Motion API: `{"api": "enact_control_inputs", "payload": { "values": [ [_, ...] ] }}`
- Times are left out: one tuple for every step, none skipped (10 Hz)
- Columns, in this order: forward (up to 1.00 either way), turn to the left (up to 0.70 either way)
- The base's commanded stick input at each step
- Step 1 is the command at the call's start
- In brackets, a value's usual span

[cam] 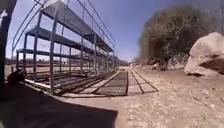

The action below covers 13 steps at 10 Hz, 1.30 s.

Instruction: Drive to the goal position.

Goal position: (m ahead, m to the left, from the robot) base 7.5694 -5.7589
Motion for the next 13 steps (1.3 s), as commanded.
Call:
{"api": "enact_control_inputs", "payload": {
  "values": [
    [0.7,0.0],
    [0.7,0.0],
    [0.7,0.0],
    [0.7,0.0],
    [0.7,0.0],
    [0.7,0.0],
    [0.7,0.0],
    [0.7,0.0],
    [0.7,0.0],
    [0.7,0.0],
    [0.7,0.0],
    [0.7,-0.02],
    [0.7,-0.04]
  ]
}}
